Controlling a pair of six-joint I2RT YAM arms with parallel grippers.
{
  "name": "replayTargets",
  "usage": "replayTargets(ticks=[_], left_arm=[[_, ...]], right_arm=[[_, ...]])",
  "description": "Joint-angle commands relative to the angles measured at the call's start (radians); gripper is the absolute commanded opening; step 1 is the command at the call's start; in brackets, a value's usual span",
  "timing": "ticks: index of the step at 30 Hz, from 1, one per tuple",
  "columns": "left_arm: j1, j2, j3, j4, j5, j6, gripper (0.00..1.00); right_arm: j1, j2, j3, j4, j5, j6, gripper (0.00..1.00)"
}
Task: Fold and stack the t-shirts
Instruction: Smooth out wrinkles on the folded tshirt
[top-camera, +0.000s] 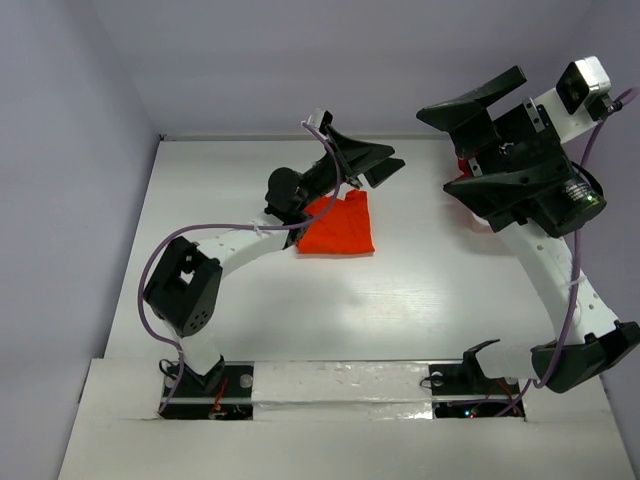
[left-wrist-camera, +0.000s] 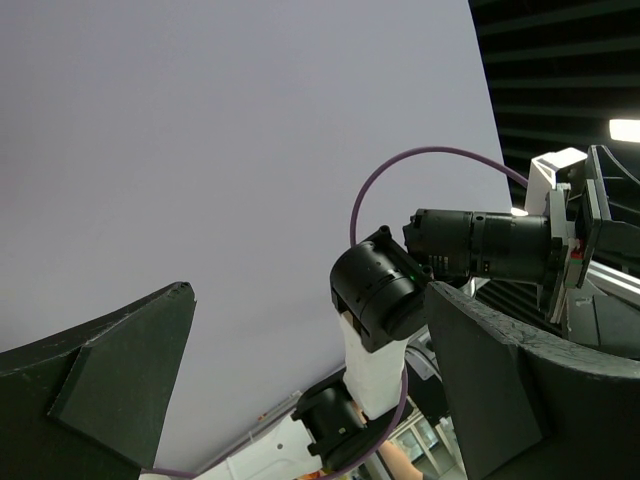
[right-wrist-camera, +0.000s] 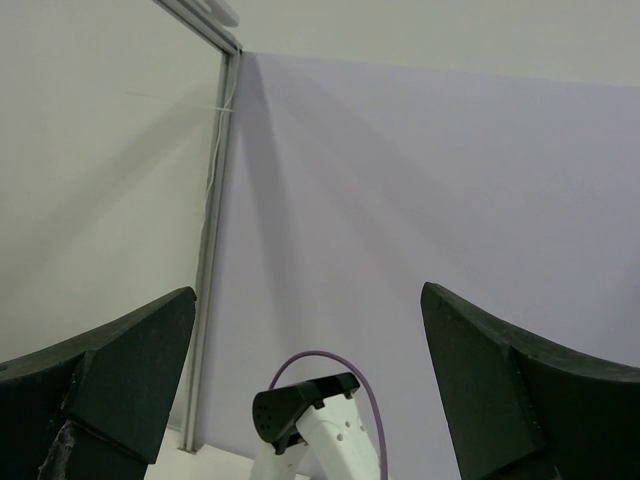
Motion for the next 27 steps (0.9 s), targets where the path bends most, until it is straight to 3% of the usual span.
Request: replayTargets(ticks=[1, 27], left_arm=[[0.006, -0.013, 0.055, 0.384, 0.014, -0.004, 0.99], [0.006, -0.013, 0.054, 0.39, 0.014, -0.006, 0.99]], right_arm=[[-0.008, -0.024, 0.004, 0.038, 0.02, -0.016, 1.0], [-0.008, -0.033, -0.007, 0.041, 0.024, -0.019, 1.0]])
